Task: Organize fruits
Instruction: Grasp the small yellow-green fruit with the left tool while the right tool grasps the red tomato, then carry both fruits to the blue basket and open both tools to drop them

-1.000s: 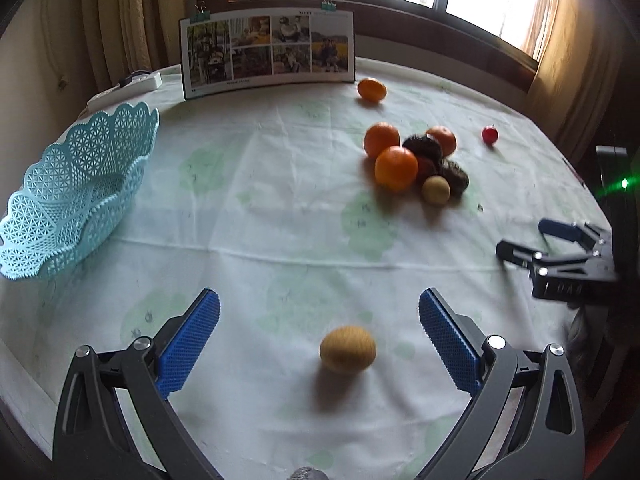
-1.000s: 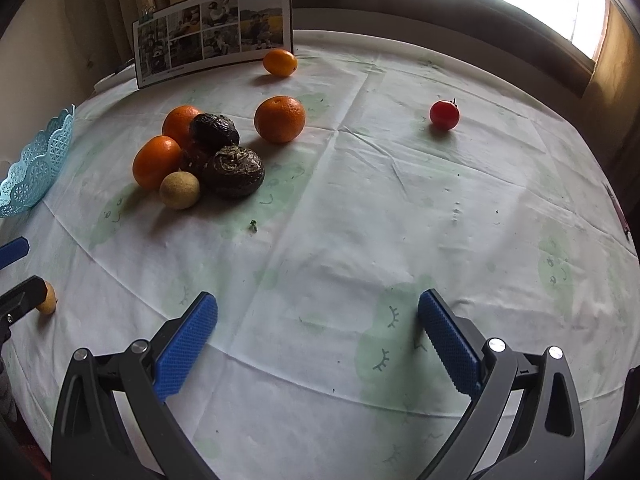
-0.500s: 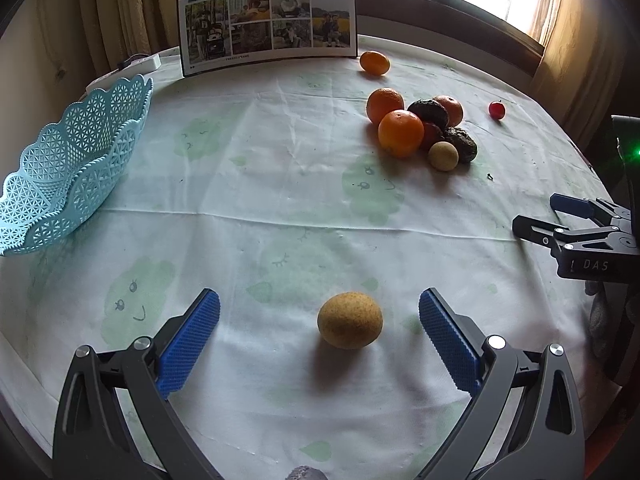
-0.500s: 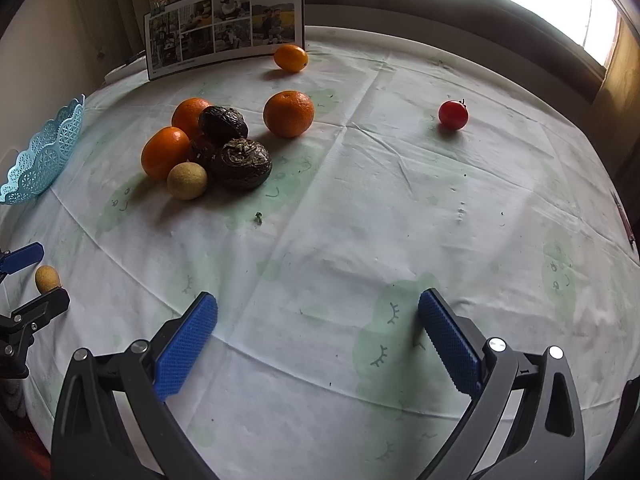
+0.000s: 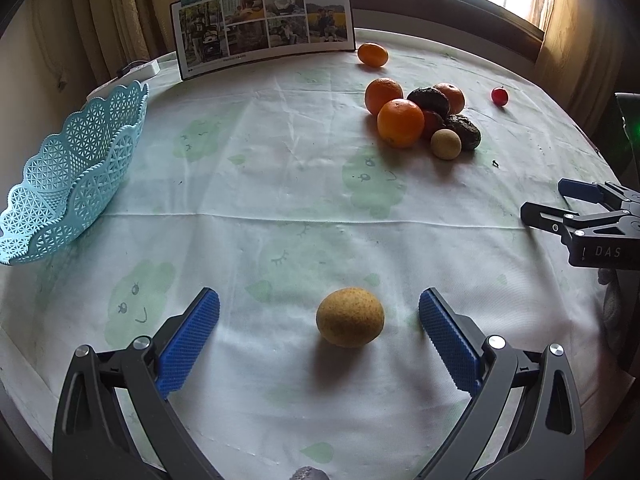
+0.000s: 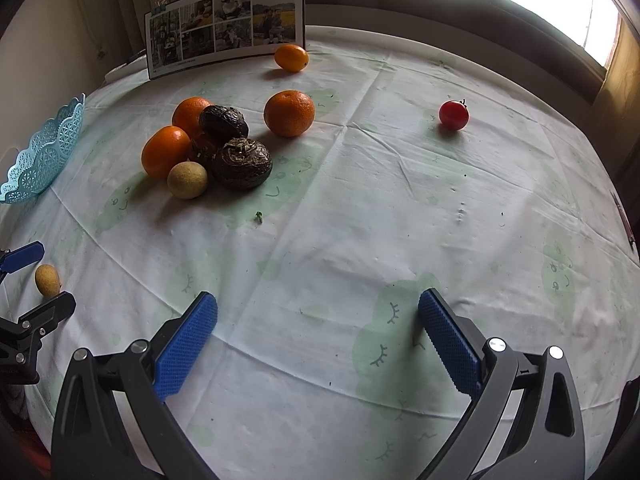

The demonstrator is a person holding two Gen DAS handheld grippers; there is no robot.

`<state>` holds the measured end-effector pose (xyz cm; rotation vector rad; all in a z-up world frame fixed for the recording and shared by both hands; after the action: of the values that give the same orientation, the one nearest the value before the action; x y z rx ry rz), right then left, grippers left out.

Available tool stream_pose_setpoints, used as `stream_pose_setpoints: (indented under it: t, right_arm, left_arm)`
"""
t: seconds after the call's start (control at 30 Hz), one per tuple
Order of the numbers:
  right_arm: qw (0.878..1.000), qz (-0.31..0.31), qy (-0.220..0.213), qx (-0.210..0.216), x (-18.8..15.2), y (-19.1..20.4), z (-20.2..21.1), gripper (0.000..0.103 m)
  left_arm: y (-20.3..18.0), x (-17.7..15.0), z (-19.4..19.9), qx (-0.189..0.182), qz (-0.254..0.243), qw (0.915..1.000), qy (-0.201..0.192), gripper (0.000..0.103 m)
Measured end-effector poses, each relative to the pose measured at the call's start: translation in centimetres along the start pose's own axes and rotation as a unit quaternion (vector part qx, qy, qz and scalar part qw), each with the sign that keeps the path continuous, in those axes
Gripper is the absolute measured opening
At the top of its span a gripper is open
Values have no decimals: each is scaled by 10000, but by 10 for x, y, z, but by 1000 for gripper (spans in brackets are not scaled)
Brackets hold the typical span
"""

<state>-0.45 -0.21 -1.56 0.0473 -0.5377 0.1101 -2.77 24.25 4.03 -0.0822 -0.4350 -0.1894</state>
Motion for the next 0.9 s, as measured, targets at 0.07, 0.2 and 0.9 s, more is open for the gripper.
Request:
stream_pose_setpoints:
  t: [0.07,0.2,0.9]
  right_arm:
    - [10000,1,-1,1,0,0,0,98]
    - [10000,1,-2,3,0,0,0,98]
    - [9983,-334,-480,64,20,-22,14,97]
  left_arm:
    - [0,0,0,-1,4,10000,3,101]
    - [0,0,0,-3,5,10000,2,101]
    - [-1,-6,21,-214,62,9991,-349,30]
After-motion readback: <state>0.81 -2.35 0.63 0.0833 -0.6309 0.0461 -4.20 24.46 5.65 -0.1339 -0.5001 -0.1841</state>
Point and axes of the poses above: each gripper's, at about its wrist camera, not at the fingertips, and z roughly against the way its jaws point, y to its left, x to its top, the point moved 2 cm from there along -z, roughly the way its jaws point, and after that the axes turned 3 degrees about y, right-handed, at the moved point
